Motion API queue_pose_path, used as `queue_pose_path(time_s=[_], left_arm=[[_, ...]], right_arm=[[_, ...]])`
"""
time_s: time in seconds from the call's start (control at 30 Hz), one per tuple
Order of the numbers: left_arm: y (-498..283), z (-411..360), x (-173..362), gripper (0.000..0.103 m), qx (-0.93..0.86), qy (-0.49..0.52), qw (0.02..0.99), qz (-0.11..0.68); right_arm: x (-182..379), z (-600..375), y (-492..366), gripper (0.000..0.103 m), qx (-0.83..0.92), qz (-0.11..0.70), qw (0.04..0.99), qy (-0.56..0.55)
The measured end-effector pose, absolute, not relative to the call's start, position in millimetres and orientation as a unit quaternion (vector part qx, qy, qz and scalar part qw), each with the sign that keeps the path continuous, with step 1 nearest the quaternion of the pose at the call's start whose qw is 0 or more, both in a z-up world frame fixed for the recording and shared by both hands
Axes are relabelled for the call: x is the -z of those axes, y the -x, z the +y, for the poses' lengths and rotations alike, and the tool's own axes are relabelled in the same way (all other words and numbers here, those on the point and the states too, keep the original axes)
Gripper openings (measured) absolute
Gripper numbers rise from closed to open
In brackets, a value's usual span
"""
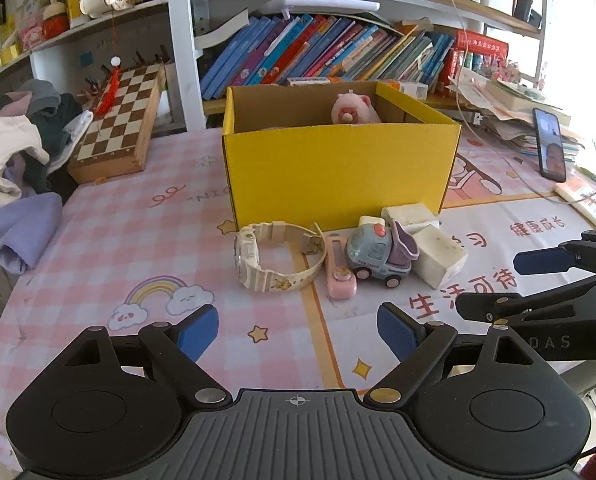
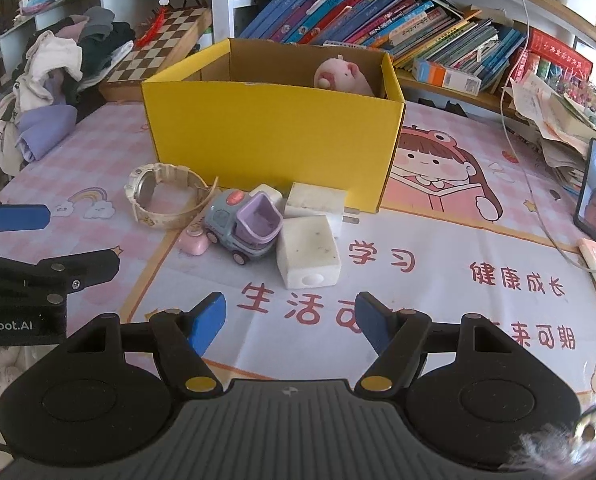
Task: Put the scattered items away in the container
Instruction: 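Grasp the white block with the right gripper while the left gripper grasps the white watch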
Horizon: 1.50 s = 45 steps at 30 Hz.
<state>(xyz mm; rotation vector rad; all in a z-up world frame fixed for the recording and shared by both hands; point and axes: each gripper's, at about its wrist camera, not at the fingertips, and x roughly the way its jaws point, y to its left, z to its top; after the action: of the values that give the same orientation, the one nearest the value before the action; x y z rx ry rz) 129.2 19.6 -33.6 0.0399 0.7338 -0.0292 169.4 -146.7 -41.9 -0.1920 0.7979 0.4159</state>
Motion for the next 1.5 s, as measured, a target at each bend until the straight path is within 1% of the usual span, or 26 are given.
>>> queue_pose_path(time_s=[0.33,0.43,0.6,0.67,0.83,0.93,1.0,1.07,1.23,1.4,1.47,1.5], left_arm=[[-148.8,25.0,35.6,0.088,-0.016,-0.001,0.933,0.36],[-155.0,26.1,36.5,0.085,-0.026,0.003,0.932,0.36],[-164.1,28.5,38.8,0.082,-0.041,0.012,0.93,0.365],[-167.1,29.0,39.9,0.08,-0.045,0.013,0.929,0.368],[-174.5,30.4,42.2,0.077,-0.051,0.014,0.926,0.374],[-180.1,31.2,44.4,0.072,-0.052,0.014,0.923,0.38],[-183.9,32.2,45.5,0.071,-0.053,0.015,0.922,0.382],[-188.3,34.5,46.6,0.067,-0.056,0.021,0.921,0.385],[-202.7,39.9,52.5,0.056,-0.061,0.03,0.917,0.394],[-214.4,43.7,58.7,0.049,-0.068,0.033,0.913,0.4],[-217.9,44.1,61.5,0.043,-0.069,0.031,0.912,0.404],[-219.5,44.2,63.0,0.043,-0.07,0.03,0.911,0.406]], right_arm=[[45.7,-147.9,-196.8,0.068,-0.211,0.396,0.888,0.1],[47.9,-146.9,-205.0,0.067,-0.217,0.401,0.884,0.104],[52.5,-145.3,-217.7,0.066,-0.227,0.409,0.877,0.109],[54.8,-144.9,-222.6,0.062,-0.231,0.414,0.874,0.109],[59.6,-142.9,-231.7,0.062,-0.239,0.422,0.867,0.112],[62.3,-142.0,-236.4,0.062,-0.241,0.427,0.864,0.113],[63.8,-142.1,-239.4,0.061,-0.24,0.43,0.863,0.113],[65.0,-142.2,-242.2,0.057,-0.24,0.433,0.862,0.112],[67.6,-141.2,-247.4,0.056,-0.242,0.436,0.859,0.116],[70.2,-142.0,-251.4,0.056,-0.247,0.44,0.856,0.115],[70.9,-141.5,-252.4,0.055,-0.249,0.44,0.855,0.117],[71.4,-141.2,-253.1,0.055,-0.25,0.441,0.854,0.117]])
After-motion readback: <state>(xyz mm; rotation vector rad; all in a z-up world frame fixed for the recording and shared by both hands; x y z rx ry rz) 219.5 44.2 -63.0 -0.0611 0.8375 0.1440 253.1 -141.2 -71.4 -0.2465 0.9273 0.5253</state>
